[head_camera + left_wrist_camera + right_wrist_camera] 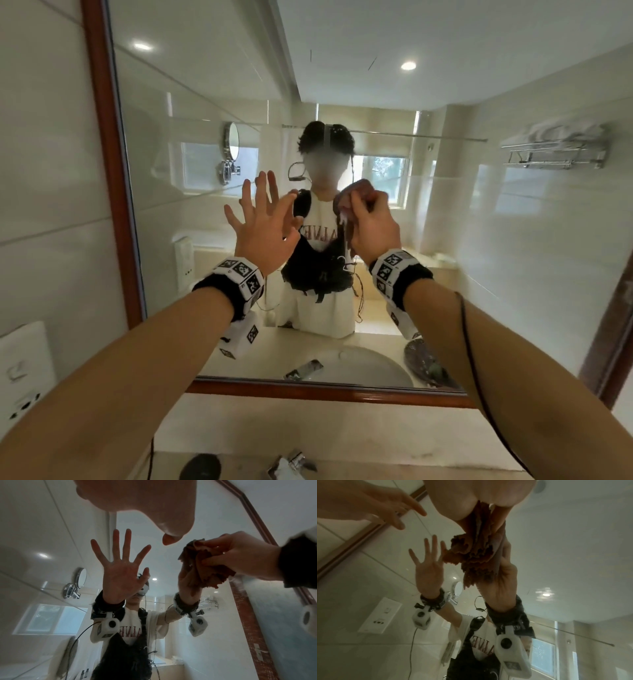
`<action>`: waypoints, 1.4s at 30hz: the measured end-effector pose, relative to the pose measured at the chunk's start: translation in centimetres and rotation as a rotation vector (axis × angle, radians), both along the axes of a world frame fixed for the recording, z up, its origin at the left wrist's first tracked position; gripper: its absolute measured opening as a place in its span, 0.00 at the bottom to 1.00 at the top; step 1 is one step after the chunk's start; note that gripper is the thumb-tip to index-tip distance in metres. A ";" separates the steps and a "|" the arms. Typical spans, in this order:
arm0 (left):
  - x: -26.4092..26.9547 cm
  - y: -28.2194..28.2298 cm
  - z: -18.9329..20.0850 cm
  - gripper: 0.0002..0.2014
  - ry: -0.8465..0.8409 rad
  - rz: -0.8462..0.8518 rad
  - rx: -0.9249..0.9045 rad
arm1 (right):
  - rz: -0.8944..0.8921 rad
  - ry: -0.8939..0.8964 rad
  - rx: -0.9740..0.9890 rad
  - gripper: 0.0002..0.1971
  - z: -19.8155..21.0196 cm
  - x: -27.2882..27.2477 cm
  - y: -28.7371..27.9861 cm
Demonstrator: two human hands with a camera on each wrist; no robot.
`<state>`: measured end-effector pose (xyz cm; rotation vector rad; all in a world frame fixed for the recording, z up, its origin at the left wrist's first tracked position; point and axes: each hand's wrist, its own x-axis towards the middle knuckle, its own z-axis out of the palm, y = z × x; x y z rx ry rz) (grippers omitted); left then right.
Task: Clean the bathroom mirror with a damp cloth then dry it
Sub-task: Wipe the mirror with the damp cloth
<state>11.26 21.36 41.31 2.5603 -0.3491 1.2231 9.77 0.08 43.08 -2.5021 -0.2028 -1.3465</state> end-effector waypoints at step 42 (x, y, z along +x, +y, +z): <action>1.9 13.9 -3.1 0.43 0.042 0.087 -0.007 | 0.102 0.122 -0.340 0.15 0.0 3.6 16.4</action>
